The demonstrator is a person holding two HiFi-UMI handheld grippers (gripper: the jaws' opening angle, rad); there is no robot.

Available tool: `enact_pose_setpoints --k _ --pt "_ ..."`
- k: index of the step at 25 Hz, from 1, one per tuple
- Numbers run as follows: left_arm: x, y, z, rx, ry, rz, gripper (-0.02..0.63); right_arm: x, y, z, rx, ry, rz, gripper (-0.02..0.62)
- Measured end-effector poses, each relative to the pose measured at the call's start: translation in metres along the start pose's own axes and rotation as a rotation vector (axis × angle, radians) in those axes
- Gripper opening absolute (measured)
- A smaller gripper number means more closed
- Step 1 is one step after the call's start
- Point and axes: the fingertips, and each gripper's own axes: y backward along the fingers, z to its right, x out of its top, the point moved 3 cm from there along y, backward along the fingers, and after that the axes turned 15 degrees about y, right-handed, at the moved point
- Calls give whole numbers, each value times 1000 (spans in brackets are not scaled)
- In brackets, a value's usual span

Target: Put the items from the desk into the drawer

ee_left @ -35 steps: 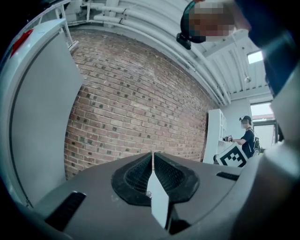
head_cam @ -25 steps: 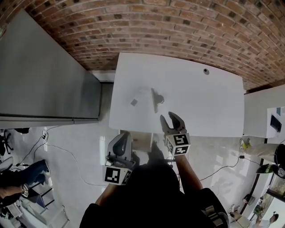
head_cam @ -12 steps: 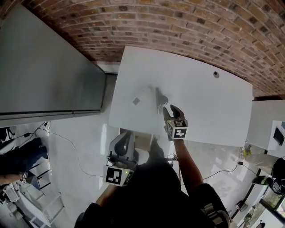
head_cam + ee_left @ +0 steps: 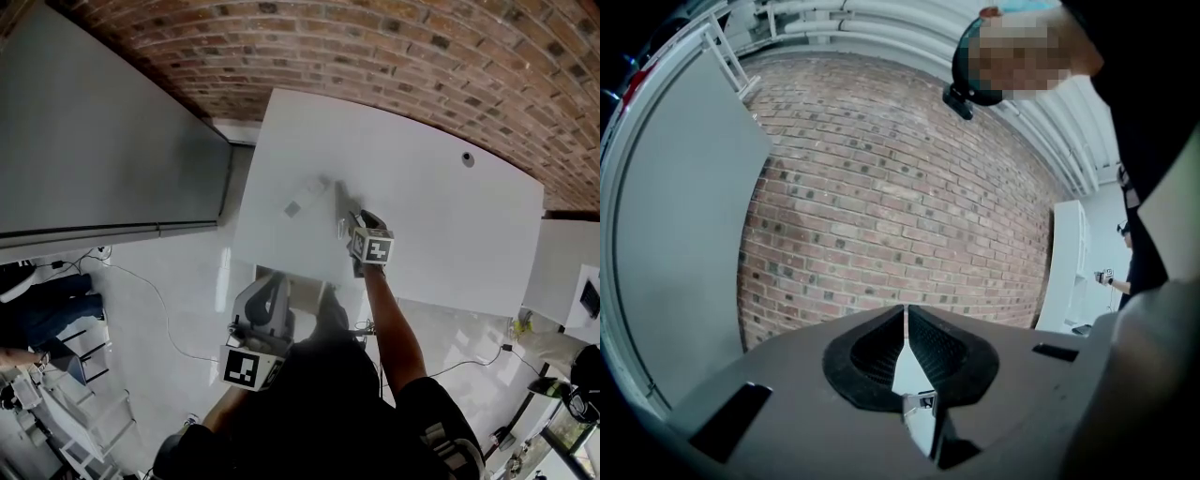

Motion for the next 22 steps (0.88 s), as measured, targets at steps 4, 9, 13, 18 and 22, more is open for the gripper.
enact_pose_setpoints --k 4,9,13,18,22 --pt "-2 -2 -1 6 -18 -10 14 -5 -13 3 5 -18 -28 146" --pt "-8 -3 -2 28 -19 -49 14 -13 -24 4 29 -17 -69 143" --pt "-7 -1 -1 16 -28 -20 14 -18 -32 0 72 -31 -109 87" --pt "-7 4 -2 27 -36 -28 14 -16 -27 0 83 -76 -86 54" --pt "-6 9 0 33 -28 -37 14 -15 -18 -2 66 -63 -76 34"
